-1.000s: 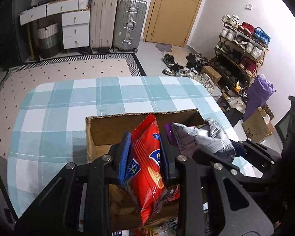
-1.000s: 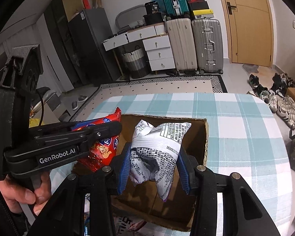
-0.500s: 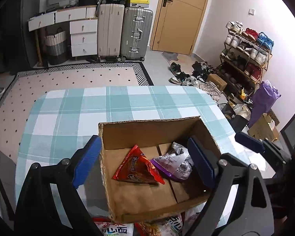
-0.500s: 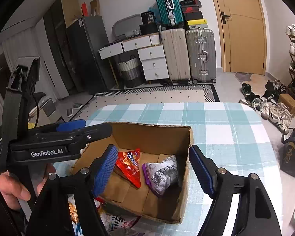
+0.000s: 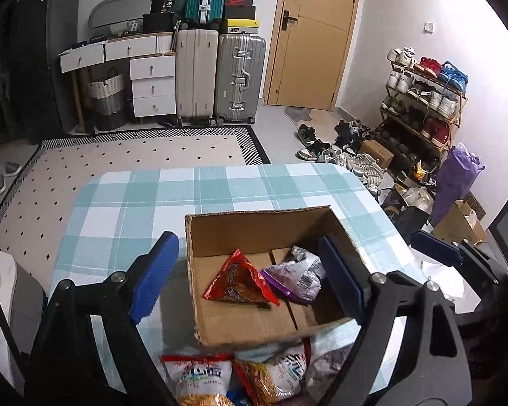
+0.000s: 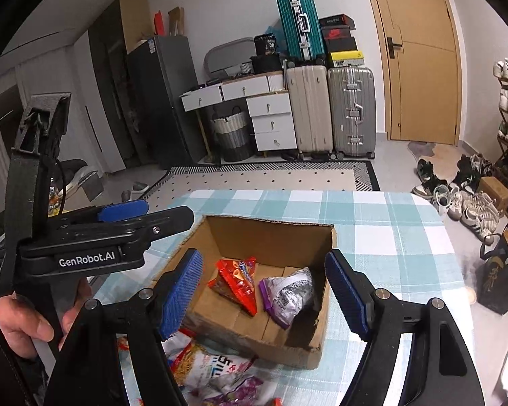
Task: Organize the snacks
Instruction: 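Withdraw both tools from the box back toward the snack pile, then lower the right gripper onto the cream bun in clear wrap and close, then grasp the red Oreo packet with the left gripper while the right gripper holds the bun, then carry both snacks over the SF box and open both grippers to drop them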
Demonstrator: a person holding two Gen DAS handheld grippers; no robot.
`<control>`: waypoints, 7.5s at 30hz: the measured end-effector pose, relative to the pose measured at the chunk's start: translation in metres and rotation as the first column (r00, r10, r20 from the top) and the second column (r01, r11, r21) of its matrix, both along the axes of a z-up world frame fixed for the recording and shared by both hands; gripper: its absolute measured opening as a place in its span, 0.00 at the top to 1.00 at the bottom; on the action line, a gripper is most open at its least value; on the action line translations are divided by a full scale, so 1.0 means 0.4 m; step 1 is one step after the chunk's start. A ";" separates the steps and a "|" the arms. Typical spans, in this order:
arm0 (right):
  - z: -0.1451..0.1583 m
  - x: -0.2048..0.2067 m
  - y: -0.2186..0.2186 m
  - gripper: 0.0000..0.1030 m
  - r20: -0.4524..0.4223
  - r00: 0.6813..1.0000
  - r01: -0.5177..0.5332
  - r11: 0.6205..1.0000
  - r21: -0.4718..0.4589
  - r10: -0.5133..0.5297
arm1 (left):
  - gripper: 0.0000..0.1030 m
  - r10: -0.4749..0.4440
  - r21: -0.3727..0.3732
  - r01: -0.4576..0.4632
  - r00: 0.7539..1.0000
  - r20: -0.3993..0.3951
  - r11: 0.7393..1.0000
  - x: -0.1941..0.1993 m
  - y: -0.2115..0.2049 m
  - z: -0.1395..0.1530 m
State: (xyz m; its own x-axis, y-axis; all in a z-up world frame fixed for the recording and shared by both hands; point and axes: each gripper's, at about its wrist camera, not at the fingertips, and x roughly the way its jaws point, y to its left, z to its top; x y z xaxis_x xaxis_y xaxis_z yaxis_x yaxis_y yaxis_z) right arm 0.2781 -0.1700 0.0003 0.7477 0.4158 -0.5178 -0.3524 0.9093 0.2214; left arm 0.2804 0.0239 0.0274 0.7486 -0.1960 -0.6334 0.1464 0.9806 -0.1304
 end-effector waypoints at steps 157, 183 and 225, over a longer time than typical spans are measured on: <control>-0.327 -0.549 -0.046 0.43 -0.199 0.979 -0.055 0.997 -0.045 0.045 | 0.53 -0.034 0.006 0.036 0.964 -0.264 0.999 -0.541 0.019 -0.398; -0.122 -0.466 -0.001 0.43 -0.073 0.990 -0.116 0.993 0.027 0.118 | 0.53 -0.104 -0.036 0.102 0.993 -0.054 0.994 -0.504 0.006 -0.102; -0.013 0.130 0.017 0.43 -0.112 0.992 -0.052 0.998 0.042 0.056 | 0.53 -0.130 -0.057 0.123 0.982 -0.134 0.991 0.180 -0.039 -0.023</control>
State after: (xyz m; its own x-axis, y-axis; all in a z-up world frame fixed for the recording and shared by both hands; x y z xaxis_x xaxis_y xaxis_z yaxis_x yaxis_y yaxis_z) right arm 0.3301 -0.1632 -0.0049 0.6609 0.4754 -0.5806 -0.3717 0.8795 0.2971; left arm 0.3525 0.0083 0.0182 0.6225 -0.3161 -0.7160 0.2464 0.9475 -0.2041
